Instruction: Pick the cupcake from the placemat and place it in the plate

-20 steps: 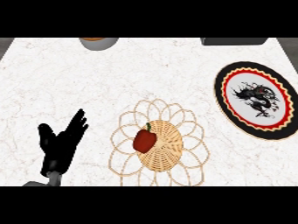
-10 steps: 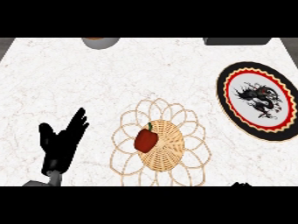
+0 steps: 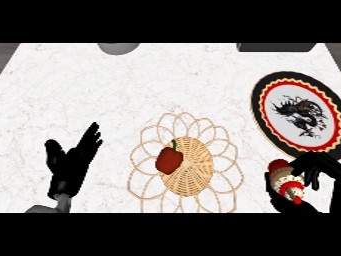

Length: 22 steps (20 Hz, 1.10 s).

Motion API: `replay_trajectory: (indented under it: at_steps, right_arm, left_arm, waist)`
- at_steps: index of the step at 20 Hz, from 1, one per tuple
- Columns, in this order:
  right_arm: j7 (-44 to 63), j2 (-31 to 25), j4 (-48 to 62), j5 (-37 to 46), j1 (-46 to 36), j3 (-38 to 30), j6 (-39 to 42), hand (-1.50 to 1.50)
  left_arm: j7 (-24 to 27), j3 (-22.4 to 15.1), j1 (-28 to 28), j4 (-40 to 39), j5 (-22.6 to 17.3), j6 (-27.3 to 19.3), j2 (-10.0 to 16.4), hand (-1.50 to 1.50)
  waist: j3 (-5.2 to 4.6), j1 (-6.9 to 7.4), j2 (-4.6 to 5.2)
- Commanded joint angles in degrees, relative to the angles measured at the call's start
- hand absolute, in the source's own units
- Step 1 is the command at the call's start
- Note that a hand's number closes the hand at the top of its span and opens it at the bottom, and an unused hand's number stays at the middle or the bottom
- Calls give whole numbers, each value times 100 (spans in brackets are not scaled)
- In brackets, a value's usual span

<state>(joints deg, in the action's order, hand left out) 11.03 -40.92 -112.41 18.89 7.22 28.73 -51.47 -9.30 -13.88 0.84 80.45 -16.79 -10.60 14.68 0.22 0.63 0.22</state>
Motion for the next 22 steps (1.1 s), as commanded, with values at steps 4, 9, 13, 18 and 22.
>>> replay_trajectory:
  at_steps: [4,9,13,18,22]
  right_arm:
    - [-1582,532,2369,-1593,-1205,-1233,365,150]
    - [-3010,624,4089,-2434,-1917,-2125,1469,150]
    - [-3906,584,5521,-2738,-2692,-2747,2307,150]
    - [-3405,595,7339,-2277,-3579,-2552,2452,150]
    - [-3050,495,8179,-1563,-4036,-1884,2922,-150]
  left_arm:
    - [101,-29,276,-345,143,-23,-229,0]
    - [-24,45,187,-283,36,132,-185,0]
    - [60,19,-85,43,170,49,-171,0]
    - [74,-84,185,-109,239,82,-348,0]
    - [5,9,157,-5,209,196,-149,0]
  waist:
    - [2,56,39]
    - [0,81,37]
    - [-7,95,20]
    - [-9,280,93]
    - [-7,419,112]
